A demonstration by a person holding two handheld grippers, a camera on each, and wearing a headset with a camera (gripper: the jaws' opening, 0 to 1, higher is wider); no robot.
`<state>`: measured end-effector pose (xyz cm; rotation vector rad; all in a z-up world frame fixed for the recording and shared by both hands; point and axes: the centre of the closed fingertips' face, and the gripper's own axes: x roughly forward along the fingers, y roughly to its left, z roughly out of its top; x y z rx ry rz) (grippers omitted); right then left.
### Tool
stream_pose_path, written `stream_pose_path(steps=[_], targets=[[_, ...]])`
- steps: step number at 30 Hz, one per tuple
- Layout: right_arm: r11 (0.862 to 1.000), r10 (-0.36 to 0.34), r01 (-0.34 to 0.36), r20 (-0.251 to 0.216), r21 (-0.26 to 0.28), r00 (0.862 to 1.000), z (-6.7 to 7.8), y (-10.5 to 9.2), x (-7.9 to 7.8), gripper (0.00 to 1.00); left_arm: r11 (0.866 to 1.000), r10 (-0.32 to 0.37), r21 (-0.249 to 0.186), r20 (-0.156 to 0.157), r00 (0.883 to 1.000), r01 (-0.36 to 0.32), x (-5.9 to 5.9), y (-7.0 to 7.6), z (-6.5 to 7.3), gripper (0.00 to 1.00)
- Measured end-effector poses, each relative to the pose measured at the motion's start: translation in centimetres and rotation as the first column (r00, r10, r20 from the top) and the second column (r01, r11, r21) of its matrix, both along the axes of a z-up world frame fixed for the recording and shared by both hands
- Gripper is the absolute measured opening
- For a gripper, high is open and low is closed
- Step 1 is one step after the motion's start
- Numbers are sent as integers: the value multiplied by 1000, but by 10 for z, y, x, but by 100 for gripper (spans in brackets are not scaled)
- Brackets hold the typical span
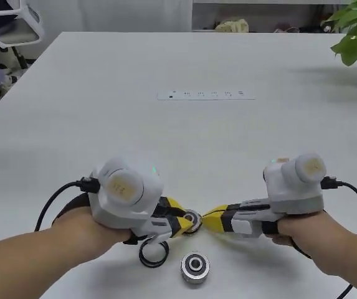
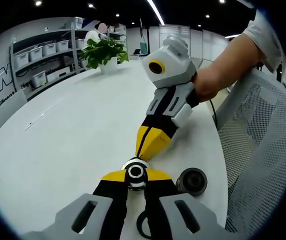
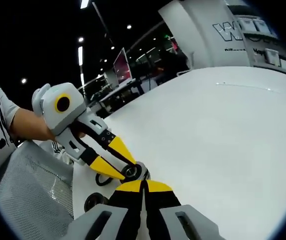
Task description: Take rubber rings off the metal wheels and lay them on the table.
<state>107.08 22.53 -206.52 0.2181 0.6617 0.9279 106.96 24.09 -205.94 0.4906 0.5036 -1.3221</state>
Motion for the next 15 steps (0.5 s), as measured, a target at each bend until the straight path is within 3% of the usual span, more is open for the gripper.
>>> stream_pose_path(steps=[2,15], targets=[[1000,9,-8,12,-19,1000,-1,3,-2,0,1000,1,1,0,1000,-1,0,0,0,7],[1000,-7,7,4,-9,1000,2,4,-1,0,1000,7,9,5,1000,-7,0,0,0,7]])
